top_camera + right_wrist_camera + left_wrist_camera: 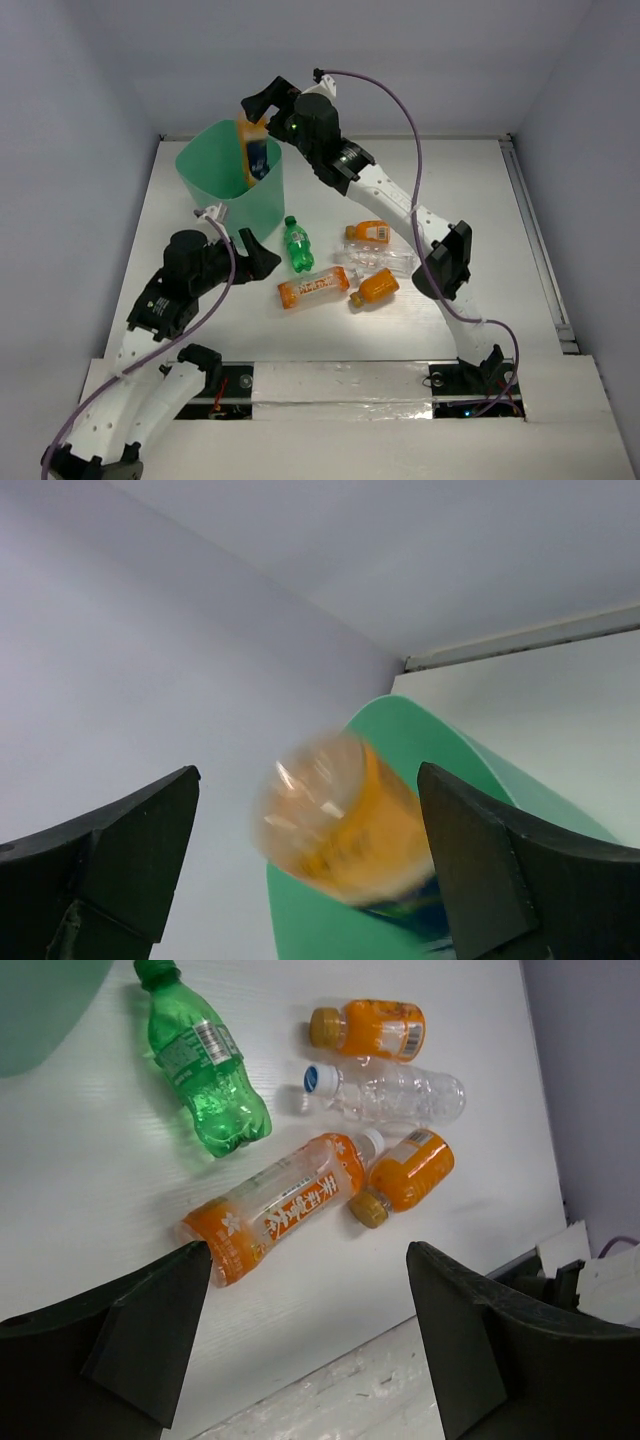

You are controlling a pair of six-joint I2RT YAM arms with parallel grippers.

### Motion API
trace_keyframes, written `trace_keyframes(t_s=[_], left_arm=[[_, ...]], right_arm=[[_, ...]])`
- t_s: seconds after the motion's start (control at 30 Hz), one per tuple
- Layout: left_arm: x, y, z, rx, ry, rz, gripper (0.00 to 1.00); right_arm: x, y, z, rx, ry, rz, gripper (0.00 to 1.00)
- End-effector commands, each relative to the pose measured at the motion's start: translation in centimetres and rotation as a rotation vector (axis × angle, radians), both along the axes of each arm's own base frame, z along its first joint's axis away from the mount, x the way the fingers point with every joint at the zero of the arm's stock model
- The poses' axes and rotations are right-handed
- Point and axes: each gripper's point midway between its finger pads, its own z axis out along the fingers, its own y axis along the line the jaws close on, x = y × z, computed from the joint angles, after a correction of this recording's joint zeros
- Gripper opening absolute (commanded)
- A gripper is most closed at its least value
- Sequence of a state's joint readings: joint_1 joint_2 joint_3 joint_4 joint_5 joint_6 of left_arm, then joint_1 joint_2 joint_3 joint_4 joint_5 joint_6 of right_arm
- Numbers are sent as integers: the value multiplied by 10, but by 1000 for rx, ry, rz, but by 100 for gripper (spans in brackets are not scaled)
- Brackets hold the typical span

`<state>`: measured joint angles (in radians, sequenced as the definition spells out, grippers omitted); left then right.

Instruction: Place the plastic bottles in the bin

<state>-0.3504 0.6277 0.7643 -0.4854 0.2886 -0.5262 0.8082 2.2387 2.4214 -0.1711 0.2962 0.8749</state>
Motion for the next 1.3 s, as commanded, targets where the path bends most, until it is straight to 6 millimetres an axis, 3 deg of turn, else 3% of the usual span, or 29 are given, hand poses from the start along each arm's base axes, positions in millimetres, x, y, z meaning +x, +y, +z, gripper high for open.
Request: trace_keyframes(t_s=[0.0, 0.1, 0.13, 0.17, 0.2, 0.23, 0.27, 0.3, 0.33, 0.37, 0.4, 0.43, 0.47, 0.5, 0.53, 0.57, 0.6, 0.63, 0.67, 0.7, 0.73, 0.77, 0.8, 0.83, 0.87, 1.0, 1.27], left_arm=[[10, -16, 4, 34, -65, -87, 77], [9, -37, 1, 76, -69, -174, 79], [11, -42, 4, 96, -82, -179, 79], [12, -49, -4, 130, -67, -208, 79], [3, -64, -5, 149, -69, -267, 80], [5, -69, -2, 173, -83, -272, 81], [5, -76, -12, 214, -65, -299, 81], [3, -82, -16, 239, -63, -323, 82], [-1, -92, -15, 261, -79, -353, 83], [-1, -99, -26, 298, -56, -373, 83], [-2, -103, -30, 325, -61, -396, 84], [-4, -109, -30, 344, -72, -417, 85], [0, -112, -39, 369, -56, -421, 86], [0, -116, -42, 385, -71, -446, 88], [3, -118, -43, 399, -80, -447, 90], [7, -120, -51, 426, -68, -450, 91], [10, -121, -54, 441, -68, -453, 92], [14, -123, -54, 462, -82, -471, 94], [21, -121, -64, 512, -70, -456, 94], [21, -125, -67, 525, -73, -475, 95], [23, -127, -70, 542, -84, -493, 95], [25, -130, -77, 558, -75, -506, 96], [27, -132, -80, 562, -80, -514, 96], [28, -135, -84, 567, -78, -525, 96], [29, -137, -90, 582, -74, -541, 96], [27, -143, -108, 601, -42, -598, 97], [17, -138, -151, 649, 56, -647, 99]], right_arm=[[-24, -3, 52, 39, -118, 61, 96], [-30, -21, 74, -1, -169, 44, 95], [-31, -25, 70, -46, -173, 36, 93], [-40, -37, 87, -45, -194, 27, 90], [-45, -46, 92, -61, -202, 15, 85], [-46, -49, 67, -126, -175, 16, 60], [-52, -57, 63, -142, -167, 11, 41], [-75, -81, 93, -110, -206, 6, 25], [-86, -90, 95, -115, -232, 19, 10], [-90, -93, 38, -197, -152, 33, 6], [-100, -105, 26, -213, -133, 32, 5], [-122, -133, 40, -192, -147, 9, 4], [-128, -148, 22, -202, -108, -6, 5], [-137, -160, -31, -268, -21, -13, 6], [-159, -182, -26, -226, -6, -20, 13], [-169, -194, -41, -230, 27, -27, 20], [-177, -208, -86, -273, 103, -40, 31], [-187, -223, -105, -291, 154, -63, 54], [-203, -239, -99, -213, 168, -80, 64], [-213, -249, -135, -234, 232, -90, 72], [-223, -258, -150, -201, 290, -105, 83], [-234, -268, -148, -157, 291, -111, 86], [-239, -274, -159, -140, 319, -122, 89], [-247, -281, -185, -161, 372, -134, 91], [-252, -285, -187, -119, 388, -142, 92], [-258, -295, -213, -137, 467, -177, 96], [-261, -285, -261, -221, 598, -156, 100]])
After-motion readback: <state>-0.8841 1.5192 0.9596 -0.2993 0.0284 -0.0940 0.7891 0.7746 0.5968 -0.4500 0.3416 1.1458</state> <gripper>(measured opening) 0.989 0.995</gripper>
